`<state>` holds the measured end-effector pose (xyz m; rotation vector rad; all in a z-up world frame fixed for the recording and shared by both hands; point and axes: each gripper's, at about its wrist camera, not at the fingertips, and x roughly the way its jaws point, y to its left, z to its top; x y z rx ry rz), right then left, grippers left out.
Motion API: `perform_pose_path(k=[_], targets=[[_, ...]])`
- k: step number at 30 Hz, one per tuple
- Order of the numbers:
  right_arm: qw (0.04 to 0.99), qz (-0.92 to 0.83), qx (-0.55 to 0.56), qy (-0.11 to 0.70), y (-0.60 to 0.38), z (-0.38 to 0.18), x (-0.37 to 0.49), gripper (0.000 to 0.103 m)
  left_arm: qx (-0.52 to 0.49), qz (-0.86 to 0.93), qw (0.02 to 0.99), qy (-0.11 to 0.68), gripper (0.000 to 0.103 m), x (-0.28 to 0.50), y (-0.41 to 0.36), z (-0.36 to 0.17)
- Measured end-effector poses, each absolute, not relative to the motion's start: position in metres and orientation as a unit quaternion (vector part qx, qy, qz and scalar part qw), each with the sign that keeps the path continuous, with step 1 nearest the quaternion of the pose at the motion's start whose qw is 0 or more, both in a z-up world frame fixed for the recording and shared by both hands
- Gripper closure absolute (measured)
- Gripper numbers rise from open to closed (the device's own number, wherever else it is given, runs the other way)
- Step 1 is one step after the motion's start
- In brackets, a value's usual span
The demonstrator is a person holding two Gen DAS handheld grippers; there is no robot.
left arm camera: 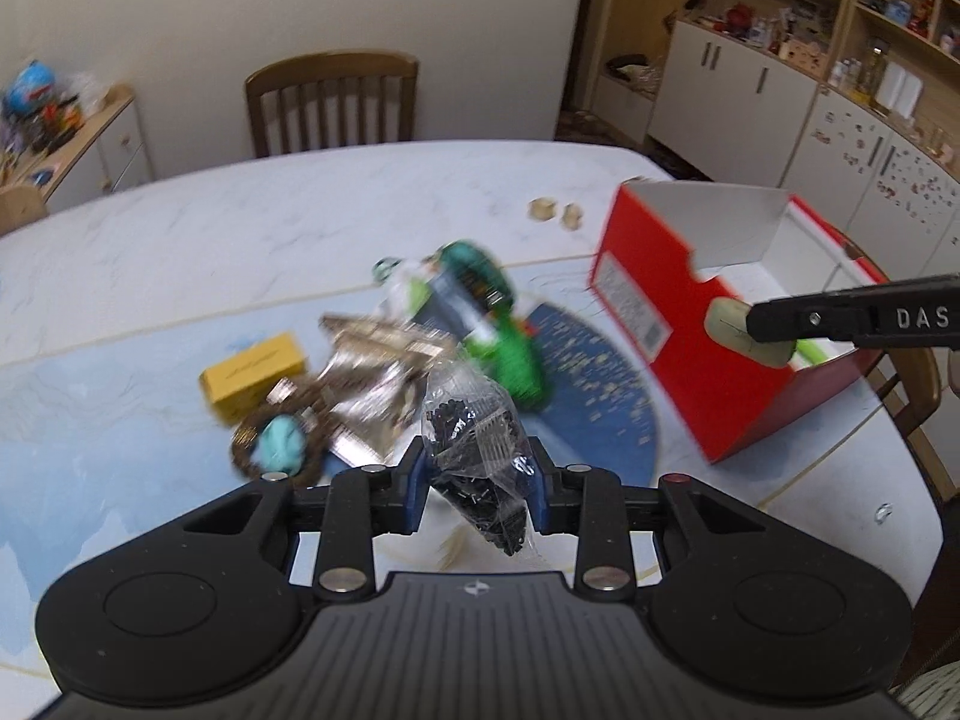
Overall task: Organize objects
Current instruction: 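Carry the cylinder and black-item bag into the shoebox and release both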
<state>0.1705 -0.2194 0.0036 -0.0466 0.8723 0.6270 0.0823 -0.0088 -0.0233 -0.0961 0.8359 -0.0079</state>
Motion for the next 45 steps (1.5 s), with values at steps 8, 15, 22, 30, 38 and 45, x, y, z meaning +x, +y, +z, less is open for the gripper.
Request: perform_pose_path(k=[8, 15, 22, 30, 38, 45], targets=[[0.875, 0.282, -0.005, 0.393, -0.260, 0.018, 0.196, 0.088, -0.024, -0.029, 0.918, 0.394, 0.072, 0.118, -0.054, 0.001], [0.884, 0.264, 0.002, 0.385, -0.298, 0.020, 0.222, 0.088, -0.002, -0.050, 0.919, 0.390, 0.072, 0.156, -0.097, 0.011], [0.887, 0.242, 0.001, 0.394, -0.334, 0.013, 0.251, 0.088, 0.016, -0.075, 0.910, 0.408, 0.072, 0.192, -0.142, 0.003], [0.871, 0.234, -0.006, 0.433, -0.355, -0.008, 0.289, 0.088, 0.030, -0.097, 0.887, 0.450, 0.071, 0.237, -0.187, -0.018], [0.844, 0.239, -0.030, 0.479, -0.354, -0.033, 0.325, 0.088, 0.044, -0.090, 0.858, 0.505, 0.072, 0.269, -0.212, -0.050], [0.838, 0.240, -0.040, 0.488, -0.349, -0.047, 0.353, 0.088, 0.055, -0.080, 0.844, 0.527, 0.072, 0.282, -0.225, -0.063]])
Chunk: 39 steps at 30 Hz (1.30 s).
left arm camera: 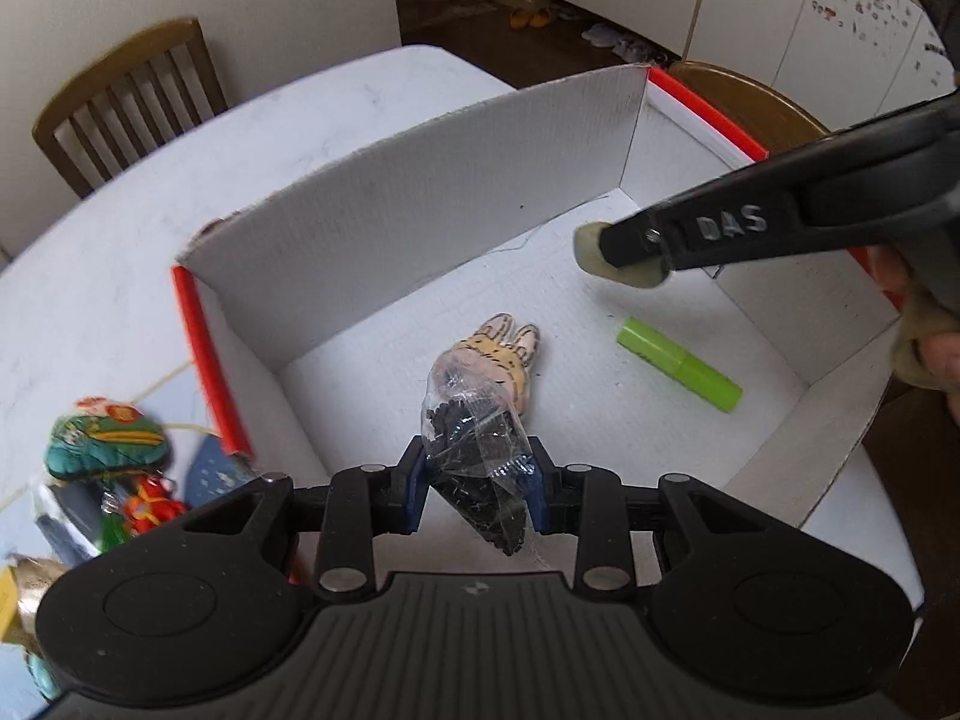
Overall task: Organize objects
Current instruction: 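Carry the cylinder and black-item bag into the shoebox and release both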
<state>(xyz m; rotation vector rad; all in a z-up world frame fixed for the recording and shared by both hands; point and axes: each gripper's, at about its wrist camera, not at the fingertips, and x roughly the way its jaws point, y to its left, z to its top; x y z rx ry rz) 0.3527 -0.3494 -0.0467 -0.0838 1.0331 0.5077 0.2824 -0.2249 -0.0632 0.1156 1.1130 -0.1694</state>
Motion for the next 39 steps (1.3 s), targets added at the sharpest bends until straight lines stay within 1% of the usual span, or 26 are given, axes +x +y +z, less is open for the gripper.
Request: perform_pose_path(k=[8, 14, 24, 32, 33, 35, 36, 37, 39], targets=[[0.833, 0.231, -0.044, 0.500, -0.354, -0.063, 0.377, 0.088, 0.064, -0.092, 0.842, 0.527, 0.072, 0.296, -0.251, -0.064], [0.825, 0.234, -0.062, 0.511, -0.351, -0.076, 0.384, 0.088, 0.063, -0.103, 0.830, 0.545, 0.072, 0.309, -0.268, -0.075], [0.806, 0.244, -0.076, 0.534, -0.350, -0.087, 0.385, 0.088, 0.053, -0.097, 0.801, 0.588, 0.072, 0.329, -0.271, -0.101], [0.793, 0.249, -0.075, 0.550, -0.351, -0.089, 0.389, 0.086, 0.057, -0.092, 0.792, 0.601, 0.071, 0.333, -0.272, -0.105], [0.792, 0.248, -0.074, 0.553, -0.351, -0.089, 0.390, 0.085, 0.056, -0.091, 0.791, 0.602, 0.069, 0.333, -0.272, -0.105], [0.791, 0.247, -0.072, 0.555, -0.352, -0.089, 0.390, 0.084, 0.054, -0.090, 0.795, 0.597, 0.053, 0.332, -0.271, -0.103], [0.790, 0.248, -0.070, 0.556, -0.353, -0.089, 0.390, 0.083, 0.052, -0.090, 0.799, 0.592, 0.039, 0.331, -0.270, -0.100], [0.789, 0.250, -0.069, 0.557, -0.354, -0.088, 0.390, 0.082, 0.050, -0.090, 0.804, 0.586, 0.033, 0.330, -0.269, -0.097], [0.787, 0.249, -0.067, 0.560, -0.355, -0.088, 0.389, 0.081, 0.048, -0.091, 0.808, 0.580, 0.033, 0.328, -0.267, -0.093]])
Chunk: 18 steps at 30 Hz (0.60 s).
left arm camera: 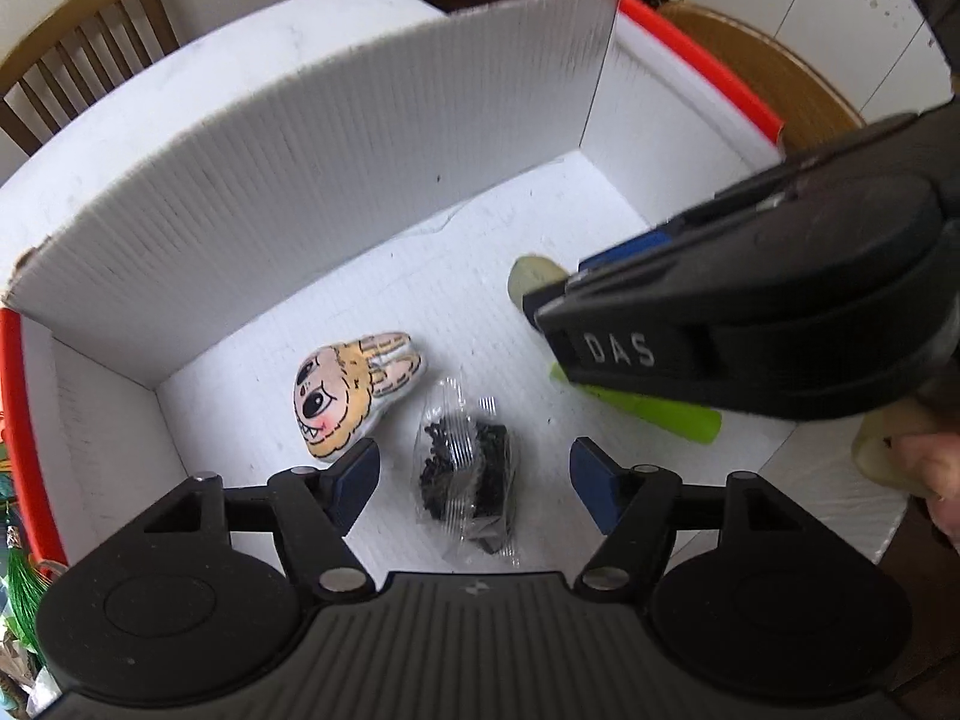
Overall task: Organize objects
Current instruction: 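Carry the cylinder and black-item bag into the shoebox and release both, then withdraw both grippers from the shoebox back toward the pile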
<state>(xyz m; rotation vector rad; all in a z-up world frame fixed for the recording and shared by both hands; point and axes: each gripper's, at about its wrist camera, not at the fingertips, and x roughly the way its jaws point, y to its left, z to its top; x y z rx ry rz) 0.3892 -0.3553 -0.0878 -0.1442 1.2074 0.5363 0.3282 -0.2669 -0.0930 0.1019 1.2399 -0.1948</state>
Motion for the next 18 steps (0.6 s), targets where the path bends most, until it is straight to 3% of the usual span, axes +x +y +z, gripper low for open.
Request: perform_pose_path(k=[7, 18], targets=[[0.791, 0.255, -0.060, 0.554, -0.360, -0.076, 0.385, 0.075, 0.041, -0.083, 0.823, 0.561, 0.033, 0.316, -0.263, -0.080], [0.801, 0.269, -0.058, 0.532, -0.365, -0.049, 0.371, 0.050, 0.013, -0.072, 0.855, 0.514, 0.033, 0.289, -0.241, -0.045]])
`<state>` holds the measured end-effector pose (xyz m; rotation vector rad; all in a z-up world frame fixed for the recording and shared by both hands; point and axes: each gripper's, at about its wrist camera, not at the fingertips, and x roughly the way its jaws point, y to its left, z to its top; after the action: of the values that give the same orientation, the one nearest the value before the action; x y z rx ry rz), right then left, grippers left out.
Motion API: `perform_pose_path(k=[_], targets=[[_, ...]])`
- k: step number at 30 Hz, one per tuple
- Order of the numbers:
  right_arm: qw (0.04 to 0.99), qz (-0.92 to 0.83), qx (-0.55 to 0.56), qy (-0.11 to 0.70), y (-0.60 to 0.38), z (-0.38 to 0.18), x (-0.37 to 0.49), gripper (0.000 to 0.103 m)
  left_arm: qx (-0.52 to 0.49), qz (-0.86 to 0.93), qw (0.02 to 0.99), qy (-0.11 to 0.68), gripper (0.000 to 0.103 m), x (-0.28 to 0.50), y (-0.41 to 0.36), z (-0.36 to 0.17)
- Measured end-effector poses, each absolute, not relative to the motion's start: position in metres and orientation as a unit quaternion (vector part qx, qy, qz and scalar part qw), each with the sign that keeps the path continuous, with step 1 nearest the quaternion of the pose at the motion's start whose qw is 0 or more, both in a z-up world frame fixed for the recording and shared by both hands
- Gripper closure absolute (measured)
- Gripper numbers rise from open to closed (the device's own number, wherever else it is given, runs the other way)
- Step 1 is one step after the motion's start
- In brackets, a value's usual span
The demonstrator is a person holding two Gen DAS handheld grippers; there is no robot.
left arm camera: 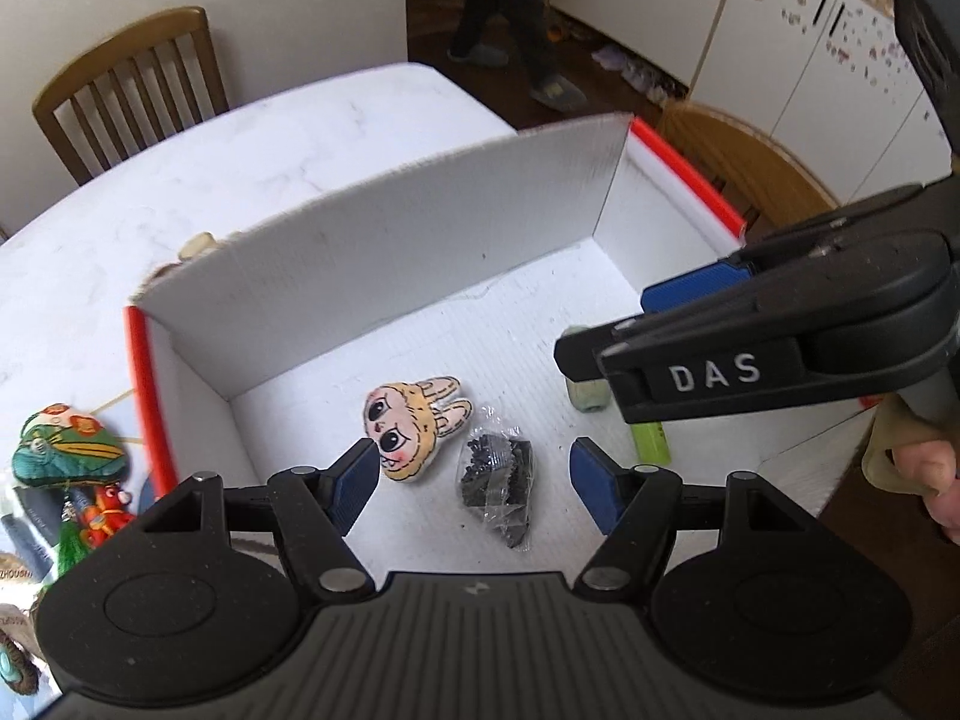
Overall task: Organize objects
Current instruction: 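Withdraw both grippers from the shoebox back toward the pile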
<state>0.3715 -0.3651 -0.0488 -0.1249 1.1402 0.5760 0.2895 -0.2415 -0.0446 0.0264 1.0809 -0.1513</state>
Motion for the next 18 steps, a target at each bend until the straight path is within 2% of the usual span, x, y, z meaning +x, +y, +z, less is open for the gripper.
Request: perform_pose_path(k=[13, 18], targets=[[0.809, 0.293, -0.077, 0.504, -0.352, -0.008, 0.340, 0.040, -0.023, -0.059, 0.884, 0.464, 0.033, 0.248, -0.198, -0.006], [0.814, 0.303, -0.086, 0.488, -0.339, 0.005, 0.323, 0.032, -0.040, -0.050, 0.892, 0.448, 0.033, 0.229, -0.168, 0.004]])
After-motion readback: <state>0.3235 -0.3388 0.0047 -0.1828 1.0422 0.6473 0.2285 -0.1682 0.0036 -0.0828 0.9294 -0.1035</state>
